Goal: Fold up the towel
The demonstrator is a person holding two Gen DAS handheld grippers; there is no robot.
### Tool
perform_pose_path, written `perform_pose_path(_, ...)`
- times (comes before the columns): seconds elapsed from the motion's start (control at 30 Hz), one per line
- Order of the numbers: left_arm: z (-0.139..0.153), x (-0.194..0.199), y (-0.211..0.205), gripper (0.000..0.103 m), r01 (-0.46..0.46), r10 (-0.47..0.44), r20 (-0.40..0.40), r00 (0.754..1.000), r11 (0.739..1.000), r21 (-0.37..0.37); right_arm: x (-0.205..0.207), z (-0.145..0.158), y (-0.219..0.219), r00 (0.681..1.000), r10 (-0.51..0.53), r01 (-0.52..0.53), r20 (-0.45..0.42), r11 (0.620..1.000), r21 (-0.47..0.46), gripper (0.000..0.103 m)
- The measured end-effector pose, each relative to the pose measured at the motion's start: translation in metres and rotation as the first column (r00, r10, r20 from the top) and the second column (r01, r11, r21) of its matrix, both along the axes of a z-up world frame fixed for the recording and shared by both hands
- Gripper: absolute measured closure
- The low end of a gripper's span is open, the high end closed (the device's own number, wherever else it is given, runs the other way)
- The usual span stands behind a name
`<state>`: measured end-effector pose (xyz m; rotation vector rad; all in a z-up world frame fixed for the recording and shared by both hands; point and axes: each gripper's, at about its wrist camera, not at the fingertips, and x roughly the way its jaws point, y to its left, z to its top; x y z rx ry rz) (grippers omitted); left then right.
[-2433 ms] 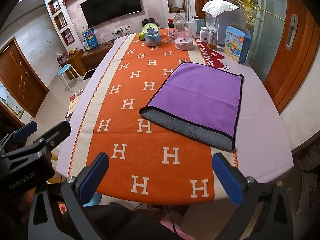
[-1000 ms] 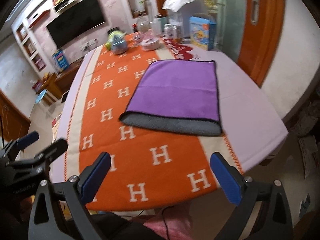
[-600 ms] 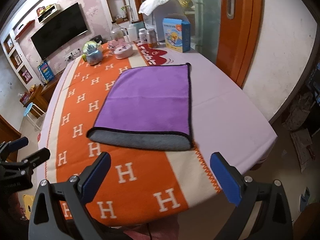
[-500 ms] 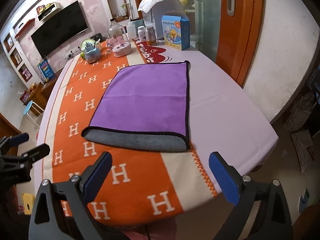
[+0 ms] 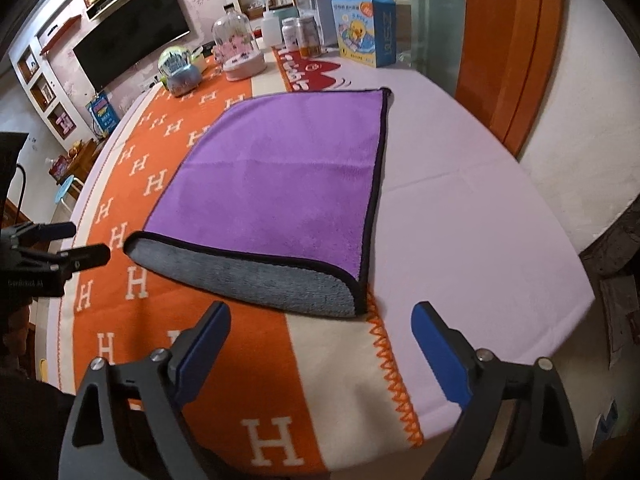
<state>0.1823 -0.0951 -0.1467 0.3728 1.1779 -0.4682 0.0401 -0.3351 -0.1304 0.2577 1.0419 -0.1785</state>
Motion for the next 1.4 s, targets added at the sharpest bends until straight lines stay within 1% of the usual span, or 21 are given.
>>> perform_pose_path(0.13,-0.017,0.017,-0.002,0.001,0.007,-0.007,-0.015,1.000,1.000,-0.006,0.007,-0.017,-0.008,1.000,0.017,-0.017,-0.004,1.000,0.005,0.015)
perform_pose_path(0.27,-0.031,0.031,-0.003,0.001,0.009,-0.009,-0.019,1.000,1.000,0.001,0.015,-0.030,-0.012,0.999,0.048,-0.048,-0.017,0.999,0.001,0.019)
perform_pose_path(0.4,-0.045,0.043,-0.003,0.001,0.005,-0.005,-0.042,0.999,1.000,0.007,0.021,-0.042,-0.014,0.997,0.067,-0.067,-0.036,0.998,0.001,0.024)
perform_pose_path(0.57,-0.061,0.052,-0.002,0.001,0.001,-0.001,-0.078,0.997,1.000,0.005,0.025,-0.053,-0.016,0.995,0.080,-0.079,-0.054,0.997,0.012,0.034)
perform_pose_path(0.67,-0.067,0.054,-0.004,0.002,0.010,-0.009,-0.086,0.996,1.000,0.009,0.029,-0.056,-0.016,0.994,0.086,-0.085,-0.061,0.996,0.020,0.041)
perform_pose_path(0.77,-0.071,0.055,-0.005,0.007,0.013,-0.012,-0.098,0.995,1.000,0.009,0.030,-0.058,-0.017,0.994,0.092,-0.090,-0.067,0.995,0.030,0.047)
perform_pose_path(0.8,-0.072,0.056,-0.005,0.007,0.013,-0.012,-0.101,0.995,1.000,0.008,0.030,-0.058,-0.017,0.993,0.094,-0.092,-0.065,0.995,0.031,0.048)
perform_pose_path(0.9,-0.075,0.056,-0.004,0.014,0.012,-0.013,-0.117,0.993,1.000,-0.005,0.031,-0.058,-0.016,0.993,0.099,-0.097,-0.064,0.995,0.034,0.051)
perform_pose_path(0.97,-0.076,0.054,-0.006,0.023,0.011,-0.012,-0.126,0.992,1.000,-0.005,0.031,-0.058,-0.017,0.993,0.098,-0.097,-0.062,0.995,0.032,0.054)
perform_pose_path(1.0,-0.076,0.053,-0.006,0.025,0.009,-0.010,-0.128,0.992,1.000,-0.003,0.031,-0.057,-0.016,0.993,0.098,-0.096,-0.060,0.995,0.031,0.056)
perform_pose_path(1.07,-0.077,0.051,-0.005,0.034,0.006,-0.006,-0.132,0.991,1.000,-0.003,0.029,-0.055,-0.017,0.994,0.094,-0.093,-0.049,0.995,0.027,0.062)
perform_pose_path(1.17,-0.076,0.046,-0.006,0.041,0.000,-0.002,-0.141,0.990,1.000,-0.015,0.027,-0.053,-0.016,0.995,0.092,-0.091,-0.041,0.996,0.022,0.065)
perform_pose_path(1.23,-0.075,0.043,-0.006,0.044,0.000,-0.001,-0.135,0.991,1.000,-0.010,0.027,-0.052,-0.016,0.995,0.091,-0.090,-0.036,0.996,0.013,0.069)
perform_pose_path(1.33,-0.073,0.041,-0.005,0.050,-0.003,0.002,-0.129,0.992,1.000,-0.003,0.025,-0.049,-0.017,0.996,0.088,-0.088,-0.027,0.996,0.007,0.070)
perform_pose_path(1.4,-0.073,0.039,-0.003,0.051,-0.010,0.010,-0.129,0.992,1.000,-0.001,0.023,-0.047,-0.016,0.996,0.090,-0.090,-0.022,0.996,-0.006,0.070)
